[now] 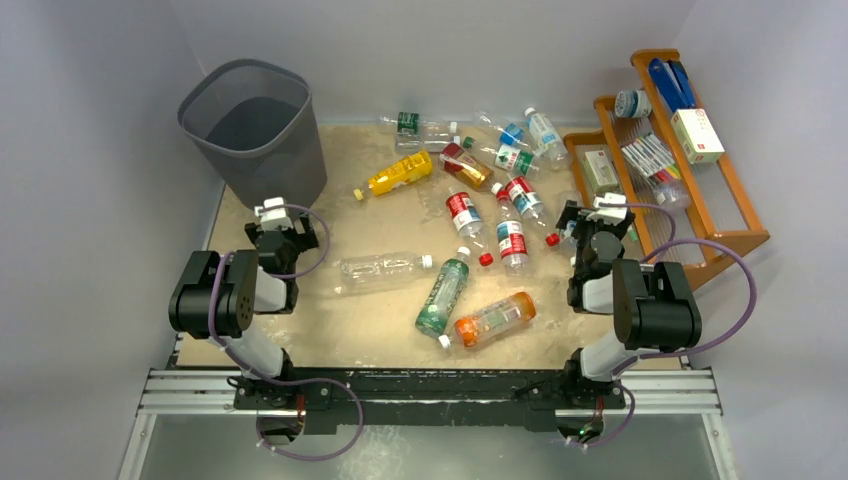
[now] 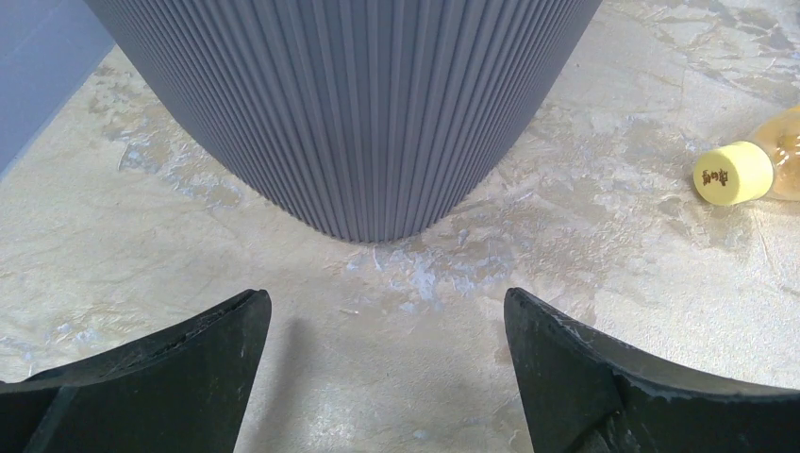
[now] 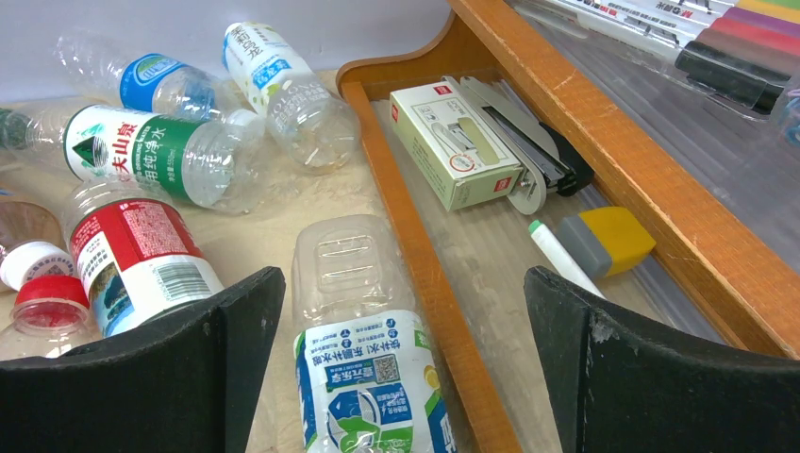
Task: Put the plastic bottles in the bin
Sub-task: Pick up the plastic bottle at the center of the board.
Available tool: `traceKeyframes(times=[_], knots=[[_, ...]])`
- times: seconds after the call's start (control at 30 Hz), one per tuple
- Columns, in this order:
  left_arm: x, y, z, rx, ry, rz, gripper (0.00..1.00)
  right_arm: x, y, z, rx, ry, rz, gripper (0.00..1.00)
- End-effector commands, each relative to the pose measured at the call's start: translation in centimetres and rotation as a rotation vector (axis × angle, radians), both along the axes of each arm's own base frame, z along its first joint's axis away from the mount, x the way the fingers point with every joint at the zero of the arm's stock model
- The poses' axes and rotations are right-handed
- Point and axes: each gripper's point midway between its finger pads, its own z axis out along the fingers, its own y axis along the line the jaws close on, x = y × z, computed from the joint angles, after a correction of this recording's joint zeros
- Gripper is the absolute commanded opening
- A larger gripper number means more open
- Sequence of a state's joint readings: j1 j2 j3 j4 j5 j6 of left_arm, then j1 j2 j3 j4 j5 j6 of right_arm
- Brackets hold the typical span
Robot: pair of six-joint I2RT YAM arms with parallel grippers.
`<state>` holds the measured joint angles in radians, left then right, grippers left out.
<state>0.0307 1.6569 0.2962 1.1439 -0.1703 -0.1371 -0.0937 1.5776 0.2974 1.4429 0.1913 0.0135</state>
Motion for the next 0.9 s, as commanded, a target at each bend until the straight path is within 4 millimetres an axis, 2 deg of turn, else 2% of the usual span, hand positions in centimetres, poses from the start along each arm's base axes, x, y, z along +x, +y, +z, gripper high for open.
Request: traceKeyframes(times=[0.0, 0.47, 0.53, 0.6, 0.67, 0.87], knots=[[0.6, 0.0, 1.6, 0.008, -0.063, -0.008, 0.94, 0.7, -0.2, 2.6, -0.025, -0.085, -0.006, 1.0], [0.5, 0.0, 1.5, 0.008, -0.062, -0.009, 0.94, 0.5, -0.2, 2.7, -0.027, -0.091, -0.006, 1.0], [0.5, -0.1, 1.6, 0.007, -0.065, -0.013, 0.94, 0.5, 0.8, 3.1, -0.054, -0.107, 0.056, 1.0], [0.8, -1.4, 1.9, 0.029, -0.055, -0.101, 0.94, -0.3, 2.9, 3.4, -0.123, -0.127, 0.174, 1.0], [1.3, -2.5, 2.5, 0.04, -0.02, -0.178, 0.94, -0.2, 2.8, 3.6, -0.12, -0.123, 0.168, 1.0], [2.5, -4.8, 4.7, 0.027, 0.064, -0.277, 0.94, -1.1, 2.5, 8.4, -0.087, -0.151, 0.144, 1.0]])
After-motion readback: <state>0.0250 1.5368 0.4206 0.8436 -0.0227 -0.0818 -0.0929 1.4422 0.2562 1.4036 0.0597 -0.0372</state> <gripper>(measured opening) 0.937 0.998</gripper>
